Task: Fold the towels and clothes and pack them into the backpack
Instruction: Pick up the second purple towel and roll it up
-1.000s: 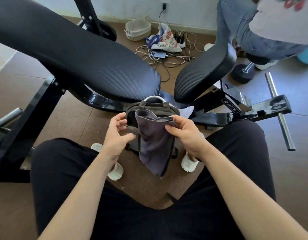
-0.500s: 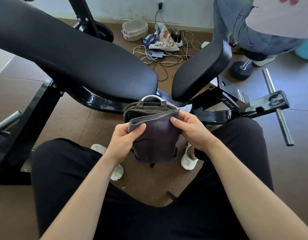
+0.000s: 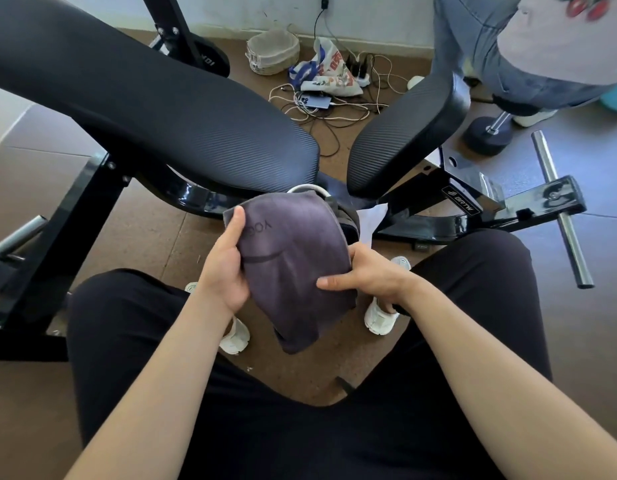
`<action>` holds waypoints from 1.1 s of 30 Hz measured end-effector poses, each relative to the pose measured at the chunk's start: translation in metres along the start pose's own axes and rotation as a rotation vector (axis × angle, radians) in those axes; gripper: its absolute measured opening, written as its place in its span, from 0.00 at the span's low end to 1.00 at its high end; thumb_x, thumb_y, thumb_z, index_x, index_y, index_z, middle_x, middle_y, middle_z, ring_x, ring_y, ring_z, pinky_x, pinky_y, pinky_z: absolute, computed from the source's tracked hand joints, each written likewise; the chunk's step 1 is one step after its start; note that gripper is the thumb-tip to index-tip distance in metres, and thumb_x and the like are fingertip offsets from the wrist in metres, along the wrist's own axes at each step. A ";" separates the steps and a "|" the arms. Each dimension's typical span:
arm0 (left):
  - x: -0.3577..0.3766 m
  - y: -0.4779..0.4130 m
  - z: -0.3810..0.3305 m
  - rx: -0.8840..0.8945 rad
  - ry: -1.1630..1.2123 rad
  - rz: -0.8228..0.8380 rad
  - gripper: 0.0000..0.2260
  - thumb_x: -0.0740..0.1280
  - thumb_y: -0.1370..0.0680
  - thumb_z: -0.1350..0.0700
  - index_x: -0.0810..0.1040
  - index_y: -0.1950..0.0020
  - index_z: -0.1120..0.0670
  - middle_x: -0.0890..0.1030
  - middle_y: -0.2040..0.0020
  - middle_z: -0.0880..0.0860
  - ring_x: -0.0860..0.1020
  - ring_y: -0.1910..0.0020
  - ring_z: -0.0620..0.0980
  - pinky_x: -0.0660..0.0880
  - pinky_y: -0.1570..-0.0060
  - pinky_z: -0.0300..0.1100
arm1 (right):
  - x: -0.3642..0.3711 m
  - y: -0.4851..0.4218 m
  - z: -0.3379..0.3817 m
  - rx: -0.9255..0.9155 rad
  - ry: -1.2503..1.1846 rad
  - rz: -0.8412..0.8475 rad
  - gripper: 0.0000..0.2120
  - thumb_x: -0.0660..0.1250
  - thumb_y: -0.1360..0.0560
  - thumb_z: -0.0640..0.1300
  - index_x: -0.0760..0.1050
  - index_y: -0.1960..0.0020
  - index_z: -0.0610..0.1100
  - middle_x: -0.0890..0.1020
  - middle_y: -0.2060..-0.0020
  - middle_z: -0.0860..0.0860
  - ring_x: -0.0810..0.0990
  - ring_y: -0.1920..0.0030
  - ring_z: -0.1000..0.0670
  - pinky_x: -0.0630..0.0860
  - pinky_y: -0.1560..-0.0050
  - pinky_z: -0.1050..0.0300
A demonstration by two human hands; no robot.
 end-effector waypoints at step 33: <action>0.016 0.005 0.047 -0.106 -0.245 0.401 0.24 0.68 0.20 0.49 0.74 0.26 0.56 0.80 0.32 0.57 0.78 0.33 0.56 0.74 0.32 0.51 | -0.024 0.001 0.003 -0.057 -0.334 -0.331 0.14 0.69 0.21 0.35 0.77 0.36 0.41 0.86 0.44 0.44 0.85 0.42 0.45 0.82 0.43 0.52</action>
Point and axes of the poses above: each hand's wrist, its own y-axis away from the middle knuckle, its own x-axis out of the palm, z = x × y, the point moved 4 cm from there along -y, towards the middle knuckle
